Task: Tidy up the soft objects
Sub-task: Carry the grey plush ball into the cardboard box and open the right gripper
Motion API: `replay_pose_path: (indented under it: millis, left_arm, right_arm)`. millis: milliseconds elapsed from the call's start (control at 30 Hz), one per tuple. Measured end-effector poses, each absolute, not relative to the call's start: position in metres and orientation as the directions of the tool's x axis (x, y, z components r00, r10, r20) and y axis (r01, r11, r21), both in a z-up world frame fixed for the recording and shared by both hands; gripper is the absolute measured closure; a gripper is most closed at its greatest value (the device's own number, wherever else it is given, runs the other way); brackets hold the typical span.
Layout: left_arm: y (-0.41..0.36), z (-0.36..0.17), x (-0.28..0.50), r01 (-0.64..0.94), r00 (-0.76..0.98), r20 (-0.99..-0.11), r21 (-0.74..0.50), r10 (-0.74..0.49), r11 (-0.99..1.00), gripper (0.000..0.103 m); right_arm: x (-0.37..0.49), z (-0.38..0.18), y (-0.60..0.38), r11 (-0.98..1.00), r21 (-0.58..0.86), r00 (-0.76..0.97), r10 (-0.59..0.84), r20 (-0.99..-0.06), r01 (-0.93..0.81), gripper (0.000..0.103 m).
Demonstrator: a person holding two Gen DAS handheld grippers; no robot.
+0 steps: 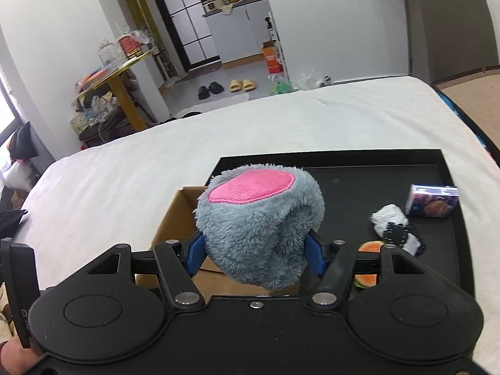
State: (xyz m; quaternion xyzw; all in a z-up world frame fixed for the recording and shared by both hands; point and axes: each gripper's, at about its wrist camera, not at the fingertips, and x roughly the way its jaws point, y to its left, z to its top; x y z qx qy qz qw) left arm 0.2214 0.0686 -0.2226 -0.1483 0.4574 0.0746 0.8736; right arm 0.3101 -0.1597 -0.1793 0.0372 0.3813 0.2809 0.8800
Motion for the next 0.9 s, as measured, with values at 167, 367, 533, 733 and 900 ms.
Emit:
replay_pose_path:
  millis: [167, 367, 533, 733, 900]
  left_arm:
    - [0.070, -0.226, 0.220, -0.266, 0.575, -0.818, -0.202, -0.013, 0.942, 0.087]
    - [0.071, -0.228, 0.216, -0.269, 0.576, -0.817, -0.214, -0.021, 0.939, 0.086]
    - [0.072, -0.228, 0.216, -0.271, 0.575, -0.818, -0.216, -0.022, 0.938, 0.086]
    - [0.071, -0.228, 0.217, -0.275, 0.568, -0.823, -0.209, -0.017, 0.939, 0.086]
    - [0.068, -0.227, 0.219, -0.285, 0.565, -0.825, -0.204, -0.007, 0.937, 0.086]
  right_arm:
    - [0.307, -0.181, -0.146, 0.829, 0.278, 0.534, 0.532, -0.657, -0.485, 0.041]
    - [0.305, -0.186, -0.130, 0.816, 0.287, 0.506, 0.546, -0.667, -0.502, 0.041]
    - [0.310, -0.196, -0.120, 0.817, 0.305, 0.488, 0.546, -0.681, -0.490, 0.040]
    - [0.317, -0.205, -0.110, 0.811, 0.341, 0.475, 0.563, -0.676, -0.475, 0.028]
    - [0.316, -0.205, -0.116, 0.801, 0.369, 0.456, 0.579, -0.676, -0.471, 0.028]
